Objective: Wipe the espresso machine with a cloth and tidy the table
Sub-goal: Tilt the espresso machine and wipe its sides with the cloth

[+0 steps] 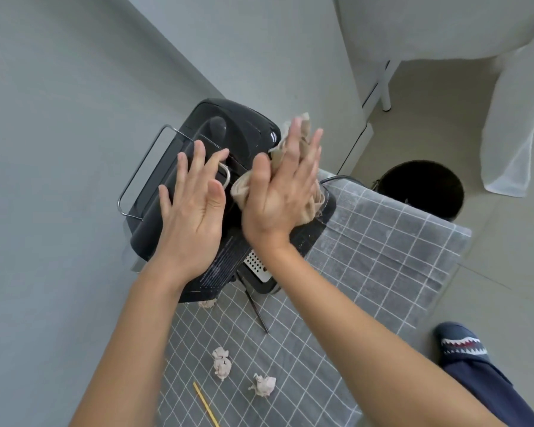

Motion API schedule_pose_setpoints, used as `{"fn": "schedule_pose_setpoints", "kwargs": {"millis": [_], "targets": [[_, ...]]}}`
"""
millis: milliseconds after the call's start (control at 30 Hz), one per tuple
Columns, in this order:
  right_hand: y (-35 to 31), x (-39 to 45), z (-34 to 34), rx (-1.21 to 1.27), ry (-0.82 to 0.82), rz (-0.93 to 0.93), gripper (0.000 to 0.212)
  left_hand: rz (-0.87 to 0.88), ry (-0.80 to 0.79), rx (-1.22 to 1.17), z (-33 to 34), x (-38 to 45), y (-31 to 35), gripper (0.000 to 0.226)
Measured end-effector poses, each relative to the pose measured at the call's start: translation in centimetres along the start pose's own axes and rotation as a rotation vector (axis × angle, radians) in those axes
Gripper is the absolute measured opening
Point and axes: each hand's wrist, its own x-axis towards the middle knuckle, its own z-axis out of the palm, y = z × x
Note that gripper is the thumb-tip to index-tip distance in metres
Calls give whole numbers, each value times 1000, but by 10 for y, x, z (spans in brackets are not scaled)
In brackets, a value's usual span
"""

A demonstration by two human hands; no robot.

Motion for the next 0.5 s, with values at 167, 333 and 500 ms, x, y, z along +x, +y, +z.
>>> {"fn": "schedule_pose_setpoints", "kwargs": {"millis": [167, 333, 500], "targets": [[61, 17, 4, 33, 42, 287, 63, -10, -2, 10, 0, -1, 1, 55], [71, -28, 2, 25, 35, 437, 69, -12, 2, 17, 0, -2, 1, 57], [12, -28, -2, 20, -59, 70, 67, -6, 6, 13, 0, -1, 1, 59]]}}
